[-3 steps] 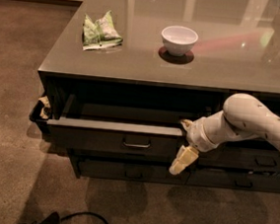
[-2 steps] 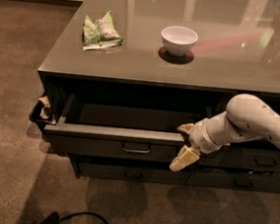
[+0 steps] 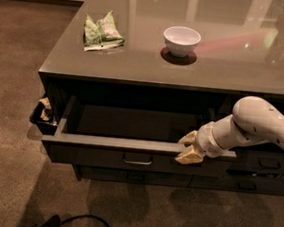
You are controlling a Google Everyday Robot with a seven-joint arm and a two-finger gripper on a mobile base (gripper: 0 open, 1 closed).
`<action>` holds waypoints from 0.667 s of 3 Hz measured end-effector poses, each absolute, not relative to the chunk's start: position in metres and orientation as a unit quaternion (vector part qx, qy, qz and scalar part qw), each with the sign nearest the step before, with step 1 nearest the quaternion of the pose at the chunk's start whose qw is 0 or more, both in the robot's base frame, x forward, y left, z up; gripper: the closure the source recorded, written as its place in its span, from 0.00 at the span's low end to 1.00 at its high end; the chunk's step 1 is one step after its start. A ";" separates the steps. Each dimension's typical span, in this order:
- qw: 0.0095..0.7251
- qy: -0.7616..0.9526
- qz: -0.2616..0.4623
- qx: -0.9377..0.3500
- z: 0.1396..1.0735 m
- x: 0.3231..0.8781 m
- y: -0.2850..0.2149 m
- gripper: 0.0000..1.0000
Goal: Open top drawer
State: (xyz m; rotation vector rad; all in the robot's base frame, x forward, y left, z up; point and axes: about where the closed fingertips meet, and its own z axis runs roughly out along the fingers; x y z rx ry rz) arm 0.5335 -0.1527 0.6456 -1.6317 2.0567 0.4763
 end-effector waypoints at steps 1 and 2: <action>0.234 0.749 0.174 -0.594 0.648 0.533 -0.153 0.88; 0.230 0.755 0.169 -0.590 0.648 0.520 -0.159 0.85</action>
Offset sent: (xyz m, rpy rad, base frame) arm -0.0475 -0.0290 0.0044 -0.0403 0.0124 -0.0556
